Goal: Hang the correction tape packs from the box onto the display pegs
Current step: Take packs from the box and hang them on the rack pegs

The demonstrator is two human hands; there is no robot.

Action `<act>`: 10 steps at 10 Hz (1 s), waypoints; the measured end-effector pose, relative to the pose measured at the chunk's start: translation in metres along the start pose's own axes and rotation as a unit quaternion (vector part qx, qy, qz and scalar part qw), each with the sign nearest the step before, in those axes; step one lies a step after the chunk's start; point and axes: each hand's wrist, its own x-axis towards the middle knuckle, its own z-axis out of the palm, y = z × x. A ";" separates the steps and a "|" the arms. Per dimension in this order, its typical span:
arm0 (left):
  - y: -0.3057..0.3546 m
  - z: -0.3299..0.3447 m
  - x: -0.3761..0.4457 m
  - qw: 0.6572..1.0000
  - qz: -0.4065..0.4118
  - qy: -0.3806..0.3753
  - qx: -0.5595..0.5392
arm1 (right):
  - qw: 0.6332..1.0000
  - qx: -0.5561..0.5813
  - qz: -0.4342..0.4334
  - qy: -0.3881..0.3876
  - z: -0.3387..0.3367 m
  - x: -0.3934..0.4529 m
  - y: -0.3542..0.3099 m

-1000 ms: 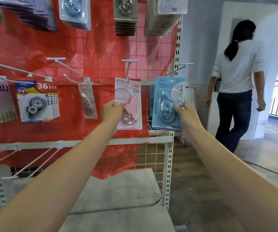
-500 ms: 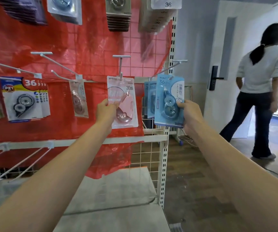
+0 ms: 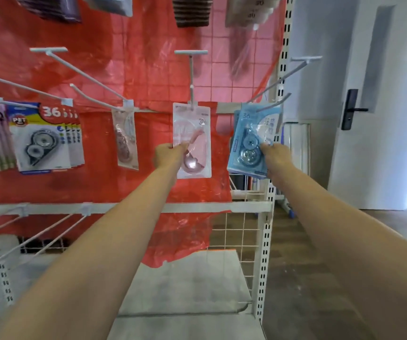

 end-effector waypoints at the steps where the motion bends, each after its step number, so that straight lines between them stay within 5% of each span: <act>1: 0.000 0.004 0.012 0.998 -0.003 0.020 0.053 | 0.999 -0.043 -0.009 0.012 0.003 0.018 0.004; 3: -0.003 0.011 0.023 0.992 -0.021 0.018 0.126 | 0.996 -0.089 0.000 0.002 0.003 0.024 -0.001; 5: -0.032 0.010 -0.006 0.997 -0.011 -0.035 0.073 | 0.985 -0.163 -0.030 -0.044 0.002 -0.015 0.019; 6: -0.057 -0.003 -0.016 0.977 0.050 -0.060 0.199 | 0.966 -0.246 -0.066 -0.047 0.001 -0.035 0.032; 10: -0.111 -0.035 -0.073 0.801 0.230 -0.181 0.522 | 0.842 -0.493 -0.197 -0.098 -0.003 -0.114 0.075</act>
